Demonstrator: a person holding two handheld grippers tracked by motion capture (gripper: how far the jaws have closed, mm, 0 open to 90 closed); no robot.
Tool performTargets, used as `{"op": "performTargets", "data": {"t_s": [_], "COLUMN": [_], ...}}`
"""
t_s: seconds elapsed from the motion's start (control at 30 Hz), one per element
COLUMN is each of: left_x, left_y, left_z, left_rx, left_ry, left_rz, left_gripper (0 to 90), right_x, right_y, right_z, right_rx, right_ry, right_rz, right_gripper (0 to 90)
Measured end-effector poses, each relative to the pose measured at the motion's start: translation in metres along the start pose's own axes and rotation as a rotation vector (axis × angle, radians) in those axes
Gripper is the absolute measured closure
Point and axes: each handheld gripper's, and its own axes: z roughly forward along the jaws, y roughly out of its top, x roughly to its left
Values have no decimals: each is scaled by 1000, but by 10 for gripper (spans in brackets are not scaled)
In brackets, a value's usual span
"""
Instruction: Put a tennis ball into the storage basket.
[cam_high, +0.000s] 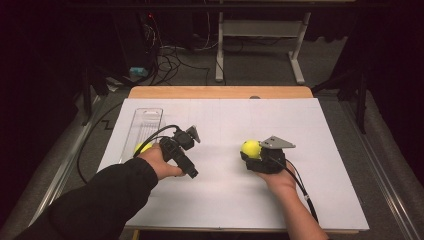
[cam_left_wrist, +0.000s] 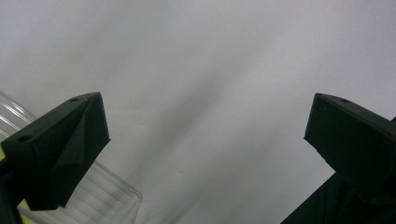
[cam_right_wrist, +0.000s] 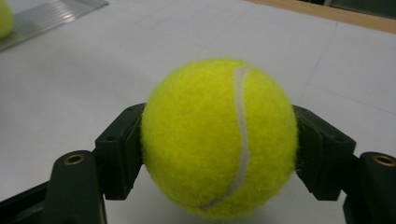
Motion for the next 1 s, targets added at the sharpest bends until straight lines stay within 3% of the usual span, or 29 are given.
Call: {"op": "performTargets", "data": {"t_s": [0.4,0.57,0.7,1.0], "left_x": [2,2,3,0], "left_y": [-2,-1,-1,4], "left_z": [-3,-4,-5,-8], "left_rx": [-4,-10,-6,-10], "left_ry": [3,4,6,8], "left_rz": [-12,-14,-16,-7], "left_gripper": [5,5,5,5], "right_x": [47,66,74,73], "right_y": [-10,-19,-26,-35], "right_z": [-29,-39,-42,-38], "right_rx": [-92,-127,-140,-123], "right_ry": [113,157,168,169], "right_rz": [-81,-91,-98,-88], "right_gripper": [283,283,283,283]}}
